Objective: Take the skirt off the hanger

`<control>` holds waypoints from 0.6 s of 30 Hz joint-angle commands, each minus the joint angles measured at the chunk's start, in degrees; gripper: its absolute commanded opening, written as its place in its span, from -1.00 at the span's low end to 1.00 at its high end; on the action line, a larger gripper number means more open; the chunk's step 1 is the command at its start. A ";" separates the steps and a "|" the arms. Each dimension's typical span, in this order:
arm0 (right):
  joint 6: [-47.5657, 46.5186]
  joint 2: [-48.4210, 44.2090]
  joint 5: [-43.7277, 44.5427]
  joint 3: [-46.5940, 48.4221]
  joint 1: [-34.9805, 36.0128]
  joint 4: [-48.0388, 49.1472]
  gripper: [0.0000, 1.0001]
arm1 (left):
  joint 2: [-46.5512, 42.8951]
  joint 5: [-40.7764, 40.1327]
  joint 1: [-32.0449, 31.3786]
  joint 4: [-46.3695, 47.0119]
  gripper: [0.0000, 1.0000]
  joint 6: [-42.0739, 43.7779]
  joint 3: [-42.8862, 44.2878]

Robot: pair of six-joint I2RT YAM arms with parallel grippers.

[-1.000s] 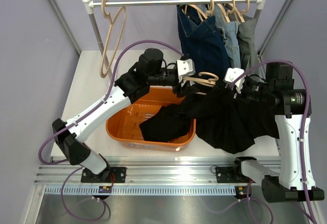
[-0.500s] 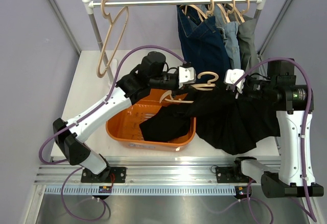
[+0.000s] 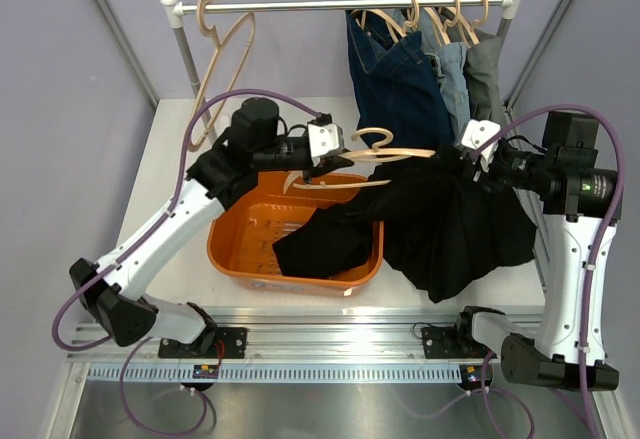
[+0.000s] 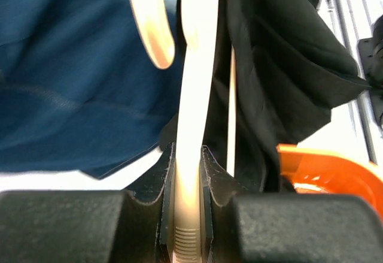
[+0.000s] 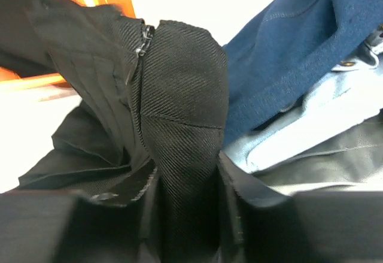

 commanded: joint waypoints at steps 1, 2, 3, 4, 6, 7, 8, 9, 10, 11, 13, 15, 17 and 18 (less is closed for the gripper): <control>3.33 -1.60 3.06 -0.19 -5.00 0.23 -0.20 | -5.54 -7.37 5.37 2.32 -1.00 -0.21 -1.44; 3.50 -1.60 2.54 -0.37 -5.71 0.31 -0.17 | -6.41 -7.28 5.55 2.32 -1.00 -0.39 -2.58; 3.94 -1.60 2.36 -0.46 -6.50 0.32 -0.15 | -6.77 -7.28 5.64 2.32 -1.00 -0.47 -2.94; 4.12 -1.60 2.10 -0.72 -7.12 0.40 -0.09 | -7.12 -7.37 5.99 2.32 -1.00 -0.56 -3.37; 4.64 -1.52 0.96 -0.64 -9.14 0.14 -0.06 | -8.09 -7.37 6.17 2.40 -1.00 -0.83 -4.43; 4.91 -1.34 0.52 -0.46 -9.67 -0.03 -0.03 | -8.35 -7.37 6.35 2.58 -1.00 -1.00 -4.69; 5.26 -1.25 -0.18 -0.28 -10.46 -0.12 -0.01 | -8.70 -7.45 6.52 2.58 -1.00 -1.35 -5.05; 6.04 -1.16 -0.45 -0.02 -10.73 -0.12 0.01 | -8.88 -7.46 6.61 2.67 -1.00 -1.44 -5.05; 6.57 -1.08 -0.54 0.15 -10.99 0.05 0.05 | -9.06 -7.63 6.87 2.32 -1.00 -1.53 -4.96; 7.62 -0.73 -1.06 0.24 -11.51 0.23 0.10 | -9.23 -7.89 7.05 2.23 -1.00 -1.62 -4.96; 8.42 -0.46 -1.51 0.42 -11.96 0.14 0.17 | -9.67 -8.25 7.49 1.70 -1.00 -1.70 -4.96; 9.91 -0.11 -3.26 0.77 -12.40 0.14 0.23 | -10.28 -7.98 7.84 1.79 -1.00 -1.88 -5.14; 11.14 0.50 -6.76 1.56 -12.40 -0.47 0.26 | -10.46 -7.19 7.75 1.79 -1.00 -1.71 -5.14; 11.32 0.77 -8.26 2.78 -12.40 -1.35 0.27 | -10.38 -6.84 7.84 1.70 -1.00 -1.71 -5.14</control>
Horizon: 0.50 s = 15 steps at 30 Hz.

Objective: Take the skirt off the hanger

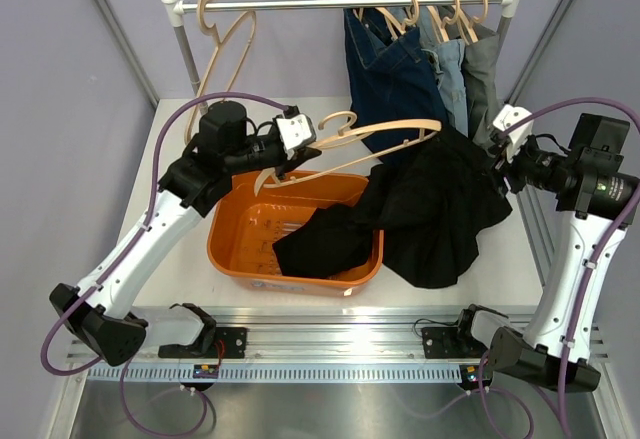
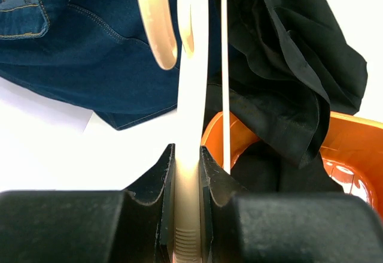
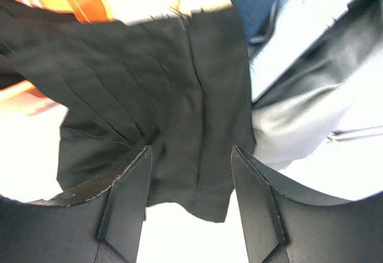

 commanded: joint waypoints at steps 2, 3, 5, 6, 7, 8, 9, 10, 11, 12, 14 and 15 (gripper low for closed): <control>3.15 2.14 -10.78 4.35 -0.38 -2.08 0.27 | -2.40 -0.81 0.63 4.02 -1.00 -0.02 0.63; 2.72 2.50 -12.47 5.57 -0.38 -3.12 0.28 | -2.40 -0.81 0.54 3.32 -1.00 0.33 0.81; 3.06 3.64 -17.65 6.54 -0.38 -3.40 0.29 | -2.22 -1.59 0.54 2.09 -1.00 1.64 1.86; 3.06 4.00 -19.41 7.33 -0.38 -3.57 0.31 | -2.22 -1.95 0.54 0.52 -1.00 2.17 2.30; 2.98 4.17 -21.34 7.69 -0.29 -3.57 0.32 | -2.22 -2.30 0.54 -0.19 -1.00 2.79 2.65; 3.67 4.61 -25.02 7.95 -0.29 -3.58 0.34 | -2.74 -2.82 0.54 -0.72 -1.00 3.49 3.00; 4.37 4.79 -26.62 8.13 -0.12 -2.79 0.36 | -3.01 -2.83 0.54 -1.08 -1.00 3.67 2.92; 4.99 4.96 -27.94 8.13 0.32 -2.09 0.39 | -3.36 -1.70 0.63 -1.17 -1.00 3.76 2.83; 7.61 5.14 -27.87 8.04 2.76 -1.12 0.39 | -3.97 -0.82 0.63 -1.08 -1.00 3.76 2.48; 8.50 5.14 -27.00 7.96 4.44 1.06 0.40 | -4.15 0.15 0.63 -0.73 -1.00 3.50 2.39; 9.12 4.97 -23.31 7.78 9.69 2.75 0.40 | -4.33 4.01 0.45 -0.64 -1.00 3.58 1.87; 9.21 4.88 -22.25 7.78 11.21 4.41 0.41 | -4.24 5.25 0.45 -0.64 -1.00 3.84 1.78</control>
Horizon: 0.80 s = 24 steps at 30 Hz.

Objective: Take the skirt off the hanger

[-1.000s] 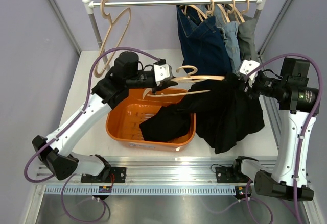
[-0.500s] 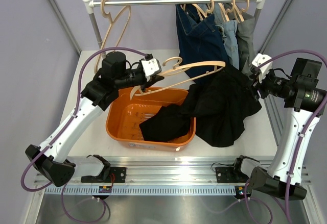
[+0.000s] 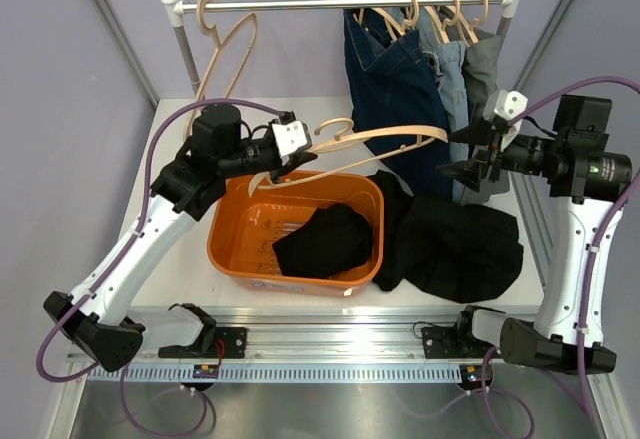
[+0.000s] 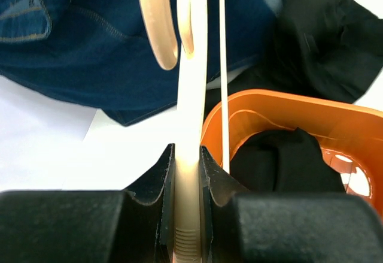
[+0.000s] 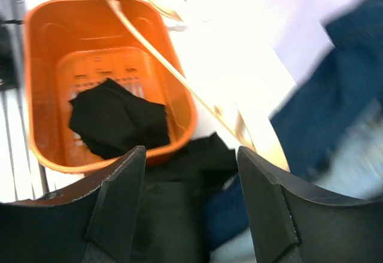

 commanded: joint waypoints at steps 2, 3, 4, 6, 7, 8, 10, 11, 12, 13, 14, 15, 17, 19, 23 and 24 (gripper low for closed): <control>3.14 0.24 1.36 1.83 7.09 5.98 0.44 | -2.10 7.59 0.06 2.40 -1.00 1.66 1.82; 2.79 0.68 1.64 2.62 8.76 6.24 0.46 | -1.75 8.57 0.06 1.96 -1.00 2.01 2.17; 2.61 1.21 1.81 3.24 9.30 6.25 0.47 | -1.57 9.53 0.06 1.96 -1.00 1.84 2.35; 1.30 3.14 2.08 5.87 10.87 4.50 0.49 | -0.87 10.59 -0.55 1.78 -1.00 1.84 3.05; 0.86 3.76 2.43 6.84 11.58 3.71 0.49 | -0.52 11.29 -0.82 1.52 -1.00 2.10 3.40; -0.19 5.07 2.60 7.72 12.28 2.91 0.49 | -0.08 11.21 -1.17 1.17 -1.00 2.89 3.84; -1.77 6.13 4.53 9.83 16.12 -0.34 0.50 | 1.41 11.04 -2.40 -0.41 -1.00 3.59 5.59; -3.35 6.92 5.41 10.27 17.55 -1.30 0.51 | 2.02 10.86 -2.75 -0.85 -1.00 4.38 6.21; -4.50 7.19 6.46 10.36 19.04 -3.57 0.51 | 2.47 10.60 -3.62 -1.29 -1.00 4.56 6.74; -5.90 7.54 9.17 10.45 22.28 -5.16 0.51 | 3.34 10.51 -3.89 -1.29 -1.00 4.65 7.70; -8.35 8.15 10.59 10.10 23.88 -6.40 0.50 | 3.87 10.51 -4.24 -1.47 -1.00 4.83 8.23; -8.98 8.42 11.82 9.66 25.37 -7.80 0.50 | 4.14 10.42 -4.68 -1.64 -1.00 5.00 8.76; -9.25 8.16 14.54 7.74 28.27 -7.64 0.47 | 5.01 10.16 -5.04 -2.00 -1.00 5.35 10.08; -8.90 7.63 16.13 6.76 29.42 -6.33 0.43 | 5.37 9.90 -5.39 -2.35 -1.00 5.62 10.43; -9.43 7.80 16.84 7.19 30.74 -7.46 0.23 | 5.55 8.84 -5.48 -2.44 -1.00 6.06 10.17; -9.60 7.80 16.93 7.28 30.92 -8.51 0.15 | 5.55 8.32 -5.48 -2.52 -1.00 6.23 10.17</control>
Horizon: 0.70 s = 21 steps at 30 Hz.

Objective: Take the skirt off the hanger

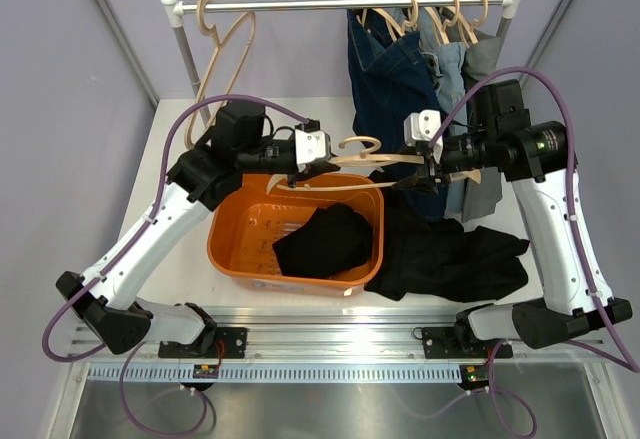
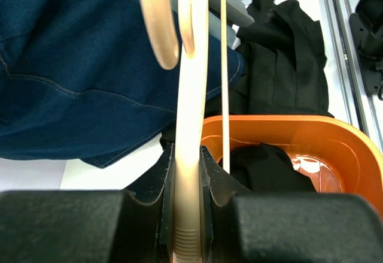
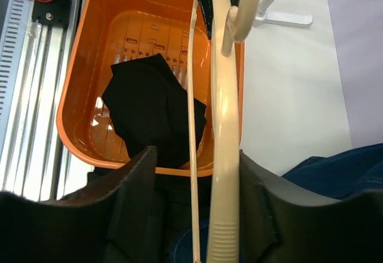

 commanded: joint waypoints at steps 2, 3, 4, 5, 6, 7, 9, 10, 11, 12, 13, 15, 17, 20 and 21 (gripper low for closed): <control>-1.76 -0.28 2.53 0.75 1.51 -4.63 -0.12 | 0.10 -1.68 -0.21 2.26 -1.00 2.21 2.63; -1.76 -0.19 3.05 0.84 1.86 -5.50 -0.20 | 0.19 -3.16 -0.21 2.17 -1.00 2.48 2.54; -1.58 -0.02 3.15 0.75 1.95 -5.77 -0.29 | 0.19 -3.87 -0.21 2.00 -1.00 3.09 2.63; -1.32 -0.02 3.23 0.49 2.03 -5.86 -0.41 | 0.19 -4.58 -0.21 2.08 -1.00 3.36 2.63; -0.97 -0.10 3.32 0.23 2.21 -5.52 -0.46 | 0.19 -5.19 -0.21 2.09 -1.00 3.44 2.54; 0.16 -0.45 3.32 -0.39 2.21 -5.16 -0.50 | 0.19 -5.81 -0.21 2.17 -1.00 3.71 2.63; 1.22 -0.81 3.15 -1.09 2.38 -4.11 -0.66 | 0.02 -6.51 -0.21 2.79 -1.00 3.45 2.46; 2.45 -1.24 3.15 -1.62 2.39 -3.58 -0.73 | 0.02 -6.69 -0.21 3.48 -1.00 3.36 2.45; 3.07 -1.25 3.15 -1.80 2.39 -2.88 -0.84 | -0.07 -6.87 -0.21 3.84 -1.00 2.92 2.37; 4.38 -1.51 3.23 -1.97 2.39 -2.53 -0.87 | -0.16 -7.13 -0.21 4.37 -1.00 1.96 2.11; 4.74 -1.68 3.41 -2.23 2.39 -2.26 -0.88 | -0.24 -7.39 -0.21 5.50 -1.00 1.60 1.93; 5.27 -2.21 3.85 -2.76 2.47 -1.74 -0.92 | -0.77 -8.53 -0.21 7.35 -0.98 -1.02 1.49; 7.11 -3.44 4.72 -4.16 2.39 -0.51 -0.94 | -2.09 -9.24 -0.21 11.12 -0.67 -3.31 0.18; 10.27 -5.72 6.66 -7.41 2.30 1.86 -0.98 | -4.89 -10.03 -0.30 16.57 -0.30 -7.00 -2.37; 11.07 -6.43 7.36 -8.29 2.30 2.31 -0.99 | -5.69 -10.64 -0.30 17.72 -0.05 -8.75 -3.08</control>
